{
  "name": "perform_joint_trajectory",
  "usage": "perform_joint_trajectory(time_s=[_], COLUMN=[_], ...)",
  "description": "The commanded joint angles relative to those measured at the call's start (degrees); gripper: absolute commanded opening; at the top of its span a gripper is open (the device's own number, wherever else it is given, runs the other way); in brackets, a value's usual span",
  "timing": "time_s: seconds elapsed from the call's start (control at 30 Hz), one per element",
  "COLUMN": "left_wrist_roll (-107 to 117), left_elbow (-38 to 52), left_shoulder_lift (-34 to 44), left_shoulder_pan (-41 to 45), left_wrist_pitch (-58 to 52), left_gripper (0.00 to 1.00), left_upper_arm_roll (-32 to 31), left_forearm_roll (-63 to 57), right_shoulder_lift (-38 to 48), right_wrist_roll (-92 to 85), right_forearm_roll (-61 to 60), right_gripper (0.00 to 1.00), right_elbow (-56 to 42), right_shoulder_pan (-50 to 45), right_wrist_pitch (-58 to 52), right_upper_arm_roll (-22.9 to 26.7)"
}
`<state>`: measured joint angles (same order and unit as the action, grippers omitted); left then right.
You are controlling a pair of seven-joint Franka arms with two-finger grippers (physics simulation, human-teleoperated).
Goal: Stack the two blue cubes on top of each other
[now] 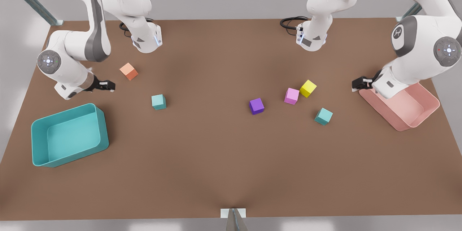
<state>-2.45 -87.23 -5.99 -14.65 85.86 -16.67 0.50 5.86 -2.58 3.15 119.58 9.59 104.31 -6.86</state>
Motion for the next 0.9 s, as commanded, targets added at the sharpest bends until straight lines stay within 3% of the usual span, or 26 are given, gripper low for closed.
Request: perform_joint_trajectory(time_s=[0.0, 0.1, 0.17, 0.2, 0.23, 0.27, 0.3, 0.37, 0.47, 0.57, 0.87], left_wrist_roll=[-1.4, -1.2, -1.2, -1.7, -1.9, -1.8, -0.2, 5.4, 6.6, 5.7, 5.9], left_elbow=[0.0, 0.7, 0.9, 2.2, 2.2, 2.0, 4.4, 5.0, 7.9, 7.9, 7.9], left_shoulder_lift=[0.1, -0.5, -0.5, -1.5, -1.7, -4.1, -7.5, -8.6, -12.8, -12.8, -13.0], left_shoulder_pan=[-0.6, -0.3, -0.4, 9.3, 23.4, 22.8, 18.8, 18.8, 20.5, 17.4, 17.4], left_wrist_pitch=[9.9, 9.8, 9.3, 9.0, 9.7, 11.4, 11.7, 9.8, 9.5, 9.2, 9.2], left_gripper=[1.00, 1.00, 1.00, 1.00, 1.00, 1.00, 1.00, 1.00, 1.00, 1.00, 1.00], left_upper_arm_roll=[-0.1, -0.4, -0.2, 8.8, 24.0, 22.5, 17.0, 16.6, 16.2, 16.6, 16.5], left_forearm_roll=[0.2, -0.7, -0.7, -0.6, 1.7, 3.8, 3.4, 3.3, -2.7, -2.2, -2.1], right_shoulder_lift=[0.1, 0.6, 0.0, -0.9, -2.7, -5.8, -8.5, -11.9, -11.4, -10.4, -13.0], right_wrist_roll=[-2.3, -1.5, 4.8, 5.2, 9.1, 10.7, 10.6, 10.8, 13.5, 15.0, 17.8], right_forearm_roll=[-0.4, -0.4, -0.8, -3.2, -4.3, -4.2, -4.2, -4.3, -4.3, -4.4, -4.3], right_gripper=[1.00, 1.00, 1.00, 1.00, 1.00, 1.00, 1.00, 1.00, 1.00, 1.00, 1.00], right_elbow=[-0.1, -0.1, -0.7, -0.7, -0.8, -0.8, -0.8, 0.0, 9.0, 12.0, 13.6], right_shoulder_pan=[-0.5, -1.2, -1.1, -1.3, -3.4, -4.6, -4.8, -4.1, -3.6, -3.3, -3.9], right_wrist_pitch=[5.2, 4.9, 5.6, 7.3, 8.4, 12.4, 15.4, 19.7, 28.4, 28.3, 30.9], right_upper_arm_roll=[0.0, -2.0, -9.9, -12.1, -12.9, -12.9, -13.0, -12.7, -12.0, -7.1, -10.6])
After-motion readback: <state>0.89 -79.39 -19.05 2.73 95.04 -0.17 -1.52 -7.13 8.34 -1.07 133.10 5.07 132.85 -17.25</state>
